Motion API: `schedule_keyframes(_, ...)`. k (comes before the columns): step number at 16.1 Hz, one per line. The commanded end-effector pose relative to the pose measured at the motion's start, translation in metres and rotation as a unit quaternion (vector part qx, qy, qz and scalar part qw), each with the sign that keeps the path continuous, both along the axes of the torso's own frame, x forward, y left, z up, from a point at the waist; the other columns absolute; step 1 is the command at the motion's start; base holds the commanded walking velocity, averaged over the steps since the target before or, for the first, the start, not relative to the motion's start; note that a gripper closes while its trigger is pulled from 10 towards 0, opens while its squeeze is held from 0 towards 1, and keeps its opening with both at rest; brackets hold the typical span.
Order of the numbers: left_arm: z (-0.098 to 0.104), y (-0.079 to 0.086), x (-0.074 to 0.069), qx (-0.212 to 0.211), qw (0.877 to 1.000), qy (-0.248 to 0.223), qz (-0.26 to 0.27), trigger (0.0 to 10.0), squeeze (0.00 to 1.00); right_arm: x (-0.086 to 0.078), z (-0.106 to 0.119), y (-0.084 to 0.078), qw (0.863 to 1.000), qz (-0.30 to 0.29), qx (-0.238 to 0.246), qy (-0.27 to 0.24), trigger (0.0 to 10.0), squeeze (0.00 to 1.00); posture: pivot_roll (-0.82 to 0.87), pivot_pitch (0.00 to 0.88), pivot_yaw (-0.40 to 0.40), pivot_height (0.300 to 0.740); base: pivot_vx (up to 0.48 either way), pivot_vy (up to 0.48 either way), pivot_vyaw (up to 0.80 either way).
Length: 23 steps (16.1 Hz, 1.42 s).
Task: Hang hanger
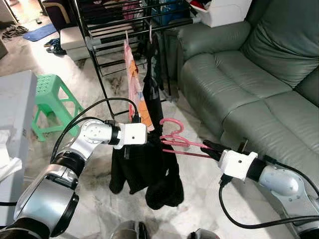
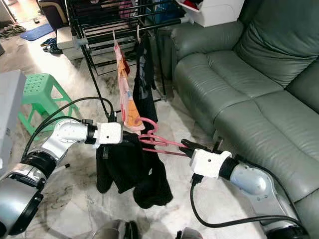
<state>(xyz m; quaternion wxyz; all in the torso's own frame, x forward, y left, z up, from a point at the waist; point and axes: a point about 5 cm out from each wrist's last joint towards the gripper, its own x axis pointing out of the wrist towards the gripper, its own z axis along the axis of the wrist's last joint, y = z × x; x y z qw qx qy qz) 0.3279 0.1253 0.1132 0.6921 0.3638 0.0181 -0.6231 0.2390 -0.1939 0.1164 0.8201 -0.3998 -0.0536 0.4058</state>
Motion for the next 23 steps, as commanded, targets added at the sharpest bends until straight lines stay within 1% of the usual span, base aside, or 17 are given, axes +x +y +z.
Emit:
schedule_keyframes(1,0.005,-0.005,0.002,-0.005,1.0,0.001,-0.01,0.0,0.0,0.005,0.01,0.007,0.999,0.008,0.021,-0.035,10.0,0.0,-0.07,0.024,0.068,0.74,0.0,0.0,0.0)
schedule_keyframes(4,0.004,-0.004,0.001,-0.007,1.0,0.01,-0.01,0.0,0.0,0.007,0.011,0.006,0.999,0.005,0.019,-0.041,10.0,0.0,-0.07,0.024,0.068,0.74,0.0,0.0,0.0)
schedule_keyframes(5,0.003,-0.004,0.001,-0.008,1.0,0.011,-0.007,0.0,0.0,0.007,0.01,0.005,0.999,0.004,0.027,-0.025,10.0,1.0,-0.07,0.014,0.068,0.74,0.0,0.0,0.0)
schedule_keyframes(6,0.003,-0.005,0.002,-0.009,1.0,0.01,-0.006,0.0,0.0,0.008,0.01,0.005,0.999,0.004,0.034,-0.015,10.0,1.0,-0.07,0.014,0.068,0.74,0.0,0.0,0.0)
schedule_keyframes(8,0.005,-0.005,0.004,-0.021,1.0,-0.008,0.013,0.0,0.0,0.006,0.012,0.003,0.998,0.012,0.051,0.039,10.0,1.0,-0.07,0.012,0.068,0.74,0.0,0.0,0.0)
schedule_keyframes(10,0.008,-0.002,0.009,-0.021,0.998,-0.035,0.039,0.0,0.0,0.006,0.024,-0.004,0.993,0.024,0.066,0.097,10.0,1.0,-0.07,0.009,0.067,0.74,0.0,0.0,0.0)
schedule_keyframes(11,0.009,0.001,0.014,-0.016,0.996,-0.056,0.073,0.0,0.0,0.008,0.039,-0.01,0.99,0.03,0.086,0.109,10.0,1.0,-0.07,0.009,0.067,0.74,0.0,0.0,0.0)
schedule_keyframes(12,0.008,0.002,0.016,-0.008,0.994,-0.064,0.083,0.0,0.0,0.01,0.045,-0.012,0.99,0.028,0.093,0.107,10.0,1.0,-0.07,0.009,0.067,0.74,0.0,0.0,0.0)
schedule_keyframes(13,0.006,0.006,0.019,0.002,0.992,-0.065,0.109,0.0,0.0,0.02,0.067,-0.017,0.985,0.009,0.156,0.078,10.0,1.0,-0.07,0.009,0.067,0.74,0.0,0.0,0.0)
schedule_keyframes(15,0.004,0.008,0.02,0.006,0.99,-0.067,0.123,0.0,0.0,0.032,0.093,-0.025,0.967,-0.02,0.248,0.057,10.0,1.0,-0.08,0.002,0.068,0.74,0.0,0.0,0.0)
schedule_keyframes(16,0.002,0.008,0.022,0.008,0.988,-0.072,0.139,0.0,0.0,0.037,0.11,-0.028,0.946,-0.04,0.32,0.039,10.0,1.0,-0.08,0.0,0.069,0.74,0.0,0.0,0.0)
schedule_keyframes(17,0.002,0.008,0.023,0.007,0.986,-0.073,0.148,0.0,0.0,0.038,0.114,-0.028,0.932,-0.046,0.357,0.041,10.0,1.0,-0.08,0.0,0.069,0.74,0.0,0.0,0.0)
schedule_keyframes(18,0.004,0.01,0.027,0.002,0.982,-0.075,0.173,0.0,0.0,0.037,0.115,-0.027,0.92,-0.045,0.386,0.048,10.0,1.0,-0.08,0.0,0.069,0.74,0.0,0.0,0.0)
schedule_keyframes(19,0.009,0.014,0.034,-0.026,0.972,-0.065,0.222,0.0,0.0,0.034,0.111,-0.028,0.904,-0.059,0.42,0.061,10.0,1.0,-0.08,0.0,0.069,0.74,0.0,0.0,0.0)
schedule_keyframes(21,0.02,0.018,0.044,-0.109,0.949,-0.016,0.296,0.0,0.0,0.032,0.092,-0.034,0.896,-0.115,0.425,0.063,10.0,1.0,-0.08,0.0,0.069,0.74,0.0,0.0,0.0)
schedule_keyframes(22,0.022,0.02,0.048,-0.135,0.937,0.005,0.322,0.0,0.0,0.032,0.086,-0.039,0.893,-0.156,0.419,0.041,10.0,1.0,-0.08,0.001,0.071,0.74,0.0,0.0,0.0)
schedule_keyframes(23,0.023,0.021,0.049,-0.153,0.928,0.023,0.339,0.0,0.0,0.035,0.083,-0.045,0.877,-0.208,0.433,0.014,10.0,1.0,-0.08,0.003,0.073,0.74,0.0,0.0,0.0)
